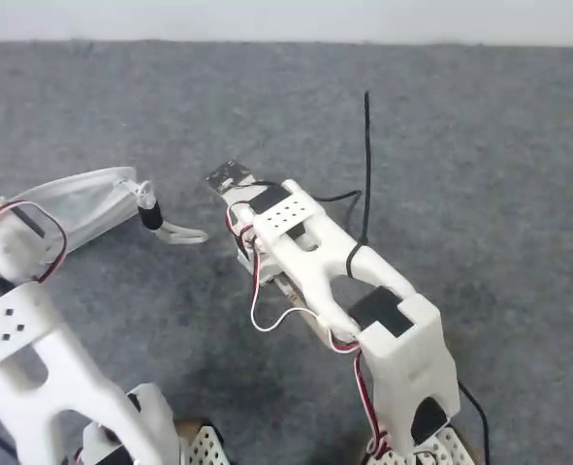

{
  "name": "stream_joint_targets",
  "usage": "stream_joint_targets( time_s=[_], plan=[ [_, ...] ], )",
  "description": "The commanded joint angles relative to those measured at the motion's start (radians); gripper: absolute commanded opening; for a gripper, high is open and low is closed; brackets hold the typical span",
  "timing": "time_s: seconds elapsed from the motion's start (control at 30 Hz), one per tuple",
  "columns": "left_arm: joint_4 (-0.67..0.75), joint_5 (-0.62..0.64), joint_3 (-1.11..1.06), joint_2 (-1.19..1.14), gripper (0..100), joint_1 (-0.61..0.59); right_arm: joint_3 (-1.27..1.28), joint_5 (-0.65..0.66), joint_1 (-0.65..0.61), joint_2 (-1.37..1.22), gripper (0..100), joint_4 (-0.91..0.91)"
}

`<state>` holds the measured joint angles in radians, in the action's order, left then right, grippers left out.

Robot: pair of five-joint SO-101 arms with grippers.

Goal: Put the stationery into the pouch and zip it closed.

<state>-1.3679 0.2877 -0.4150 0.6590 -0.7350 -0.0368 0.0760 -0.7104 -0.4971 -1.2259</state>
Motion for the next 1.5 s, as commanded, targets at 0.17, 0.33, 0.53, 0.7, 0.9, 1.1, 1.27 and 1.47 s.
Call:
stream_joint_targets(
  time_s=[0.17,0.33,0.53,0.7,0.9,1.1,1.27,1.47],
  plan=[
    [0.029,0.011,0.03,0.006,1,-0.005,0.014,-0.006,-0.005,0.243,0.6,-0.133],
    [0.029,0.014,0.035,0.006,1,0.003,0.11,-0.006,0.013,0.426,0.6,-0.131],
    [0.032,0.015,0.036,0.006,1,0.003,0.259,-0.005,0.013,0.682,0.6,-0.134],
    [0.032,0.017,0.038,0.006,1,0.006,0.396,-0.005,0.028,0.929,0.6,-0.127],
    [0.028,0.017,0.047,0.008,1,0.115,0.497,-0.011,0.027,1.213,0.6,-0.059],
    [0.002,0.031,0.085,0.008,1,0.203,0.617,-0.012,0.013,1.336,0.6,0.071],
    [-0.021,0.051,0.114,0.008,1,0.29,0.635,-0.012,0.012,1.377,0.6,0.127],
    [-0.018,0.051,0.128,0.006,1,0.4,0.638,-0.012,0.012,1.392,0.6,0.185]
  ],
)
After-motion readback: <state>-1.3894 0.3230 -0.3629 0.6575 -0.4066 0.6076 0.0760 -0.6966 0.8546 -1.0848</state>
